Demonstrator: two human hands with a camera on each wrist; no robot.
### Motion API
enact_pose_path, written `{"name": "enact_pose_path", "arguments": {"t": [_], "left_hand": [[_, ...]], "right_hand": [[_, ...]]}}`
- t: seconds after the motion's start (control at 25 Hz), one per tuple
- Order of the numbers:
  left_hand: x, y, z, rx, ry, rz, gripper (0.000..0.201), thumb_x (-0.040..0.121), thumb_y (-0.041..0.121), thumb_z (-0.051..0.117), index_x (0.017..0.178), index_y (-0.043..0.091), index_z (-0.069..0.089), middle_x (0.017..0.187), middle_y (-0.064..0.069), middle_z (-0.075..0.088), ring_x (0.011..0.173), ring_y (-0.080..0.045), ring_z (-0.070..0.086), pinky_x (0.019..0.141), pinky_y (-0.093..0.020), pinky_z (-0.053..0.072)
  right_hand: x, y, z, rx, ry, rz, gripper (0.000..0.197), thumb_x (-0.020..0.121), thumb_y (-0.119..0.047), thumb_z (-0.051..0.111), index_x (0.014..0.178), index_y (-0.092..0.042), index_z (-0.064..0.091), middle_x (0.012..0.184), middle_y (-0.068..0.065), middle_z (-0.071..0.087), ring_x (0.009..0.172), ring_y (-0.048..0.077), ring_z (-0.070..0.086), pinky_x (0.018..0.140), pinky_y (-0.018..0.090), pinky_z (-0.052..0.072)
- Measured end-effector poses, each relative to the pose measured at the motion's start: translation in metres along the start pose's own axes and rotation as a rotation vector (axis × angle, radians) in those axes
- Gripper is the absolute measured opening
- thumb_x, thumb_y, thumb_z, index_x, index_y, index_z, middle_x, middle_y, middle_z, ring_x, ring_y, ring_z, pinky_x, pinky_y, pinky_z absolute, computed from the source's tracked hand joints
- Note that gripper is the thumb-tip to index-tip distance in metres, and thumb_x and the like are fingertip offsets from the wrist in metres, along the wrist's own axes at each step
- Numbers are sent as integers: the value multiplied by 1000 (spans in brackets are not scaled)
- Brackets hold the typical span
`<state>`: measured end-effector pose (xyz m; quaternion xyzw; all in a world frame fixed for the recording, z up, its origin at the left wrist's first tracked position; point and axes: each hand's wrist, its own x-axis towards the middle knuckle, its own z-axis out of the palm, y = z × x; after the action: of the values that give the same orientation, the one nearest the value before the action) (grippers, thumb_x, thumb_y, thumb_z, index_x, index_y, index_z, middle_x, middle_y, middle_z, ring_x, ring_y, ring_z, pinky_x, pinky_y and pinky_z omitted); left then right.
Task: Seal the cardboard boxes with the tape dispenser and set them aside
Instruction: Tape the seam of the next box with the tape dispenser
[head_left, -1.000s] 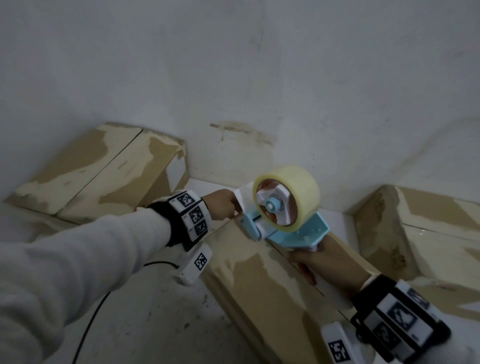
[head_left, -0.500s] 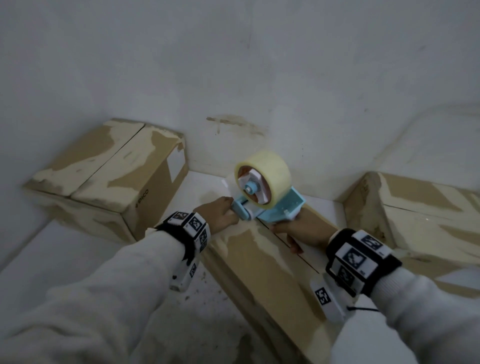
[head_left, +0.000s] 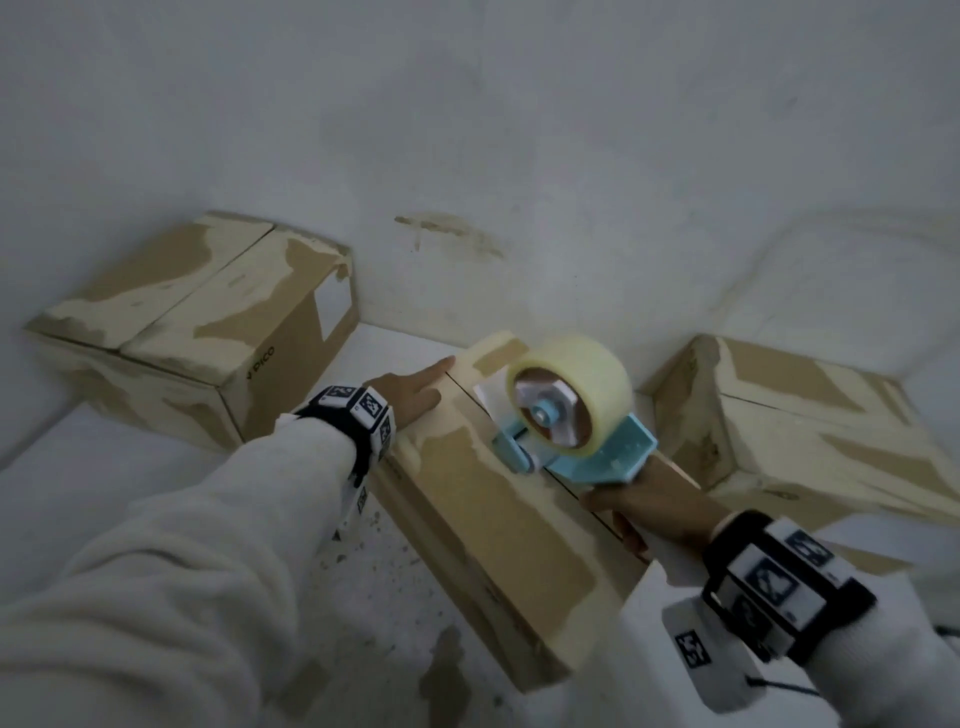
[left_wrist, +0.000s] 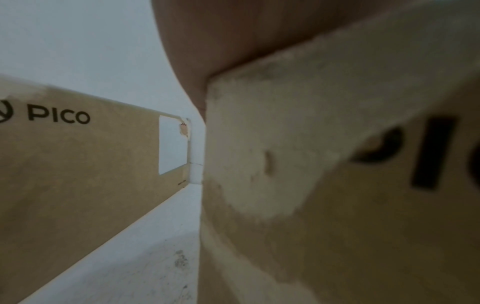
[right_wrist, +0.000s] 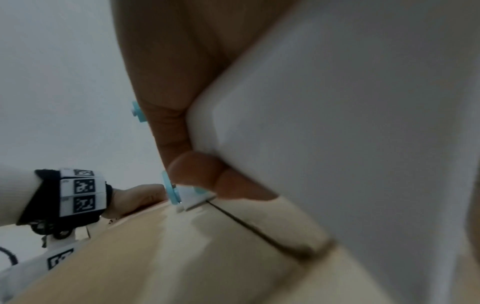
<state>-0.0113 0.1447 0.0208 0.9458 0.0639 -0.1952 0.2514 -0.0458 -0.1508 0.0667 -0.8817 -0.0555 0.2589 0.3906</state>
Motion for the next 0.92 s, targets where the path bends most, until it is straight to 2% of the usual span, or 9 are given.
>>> {"name": "enact_pose_path", "arguments": {"t": [0.12,0.24,0.32,0.44,0.52,0.64,0.72,0.8,0.92], "left_hand": [[-1,1,1,44,6,-16,54,99,39,28,145,52,2,138,-23,46,112,-35,54,95,-38,41],[-3,7,0,112,-28,-36,56,98,43,27,145,50,-1,145,-20,40,117,-34,52,97,-38,41],[-1,13,1,190,-22,-57,61,95,47,29,147,44,-4,156,-14,22,134,-33,36,107,-41,31],[-18,34,7,215,145,-40,79,89,49,42,150,31,-5,160,-6,-6,148,-25,0,117,-47,10],[-44,55,17,138,197,49,91,85,52,52,151,22,-3,160,-5,-7,148,-22,-5,118,-45,7],[-95,90,54,127,141,96,116,73,65,62,151,17,-9,159,-5,-15,147,-24,-14,118,-46,-2],[-107,99,86,91,121,43,134,61,75,64,148,16,-19,157,-7,-20,146,-26,-18,117,-48,-8],[-102,100,111,104,114,-65,148,50,84,61,145,11,-26,155,-10,-26,144,-29,-22,118,-52,-8],[-88,101,126,187,226,-162,134,63,79,54,146,3,-19,156,-16,-19,146,-31,-15,118,-52,-4]], "right_hand": [[-34,28,-4,99,12,34,13,83,-1,60,72,-4,53,36,-1,50,33,13,43,41,27,39],[-49,48,1,189,47,59,5,85,-6,63,82,-4,61,41,-1,55,37,13,48,42,24,44],[-48,55,5,171,70,24,4,84,-9,66,83,-6,64,41,-1,57,38,13,51,43,22,46],[-48,59,11,211,134,-17,4,82,-4,67,80,-6,64,40,-4,59,36,6,50,39,18,43],[-45,57,18,202,167,-37,5,81,-5,68,78,-6,64,45,-6,62,39,5,53,42,19,44],[-27,42,32,199,172,-48,8,79,-11,68,76,-15,62,68,6,66,54,20,59,54,34,50],[-10,26,35,123,141,-69,15,79,-12,64,74,-24,56,73,3,63,54,20,60,50,29,49],[2,8,34,62,81,-68,15,79,-14,60,71,-24,53,66,0,60,42,12,58,41,22,44],[10,1,32,43,49,-52,10,80,-16,59,72,-20,54,57,3,57,35,18,54,45,27,44]]}}
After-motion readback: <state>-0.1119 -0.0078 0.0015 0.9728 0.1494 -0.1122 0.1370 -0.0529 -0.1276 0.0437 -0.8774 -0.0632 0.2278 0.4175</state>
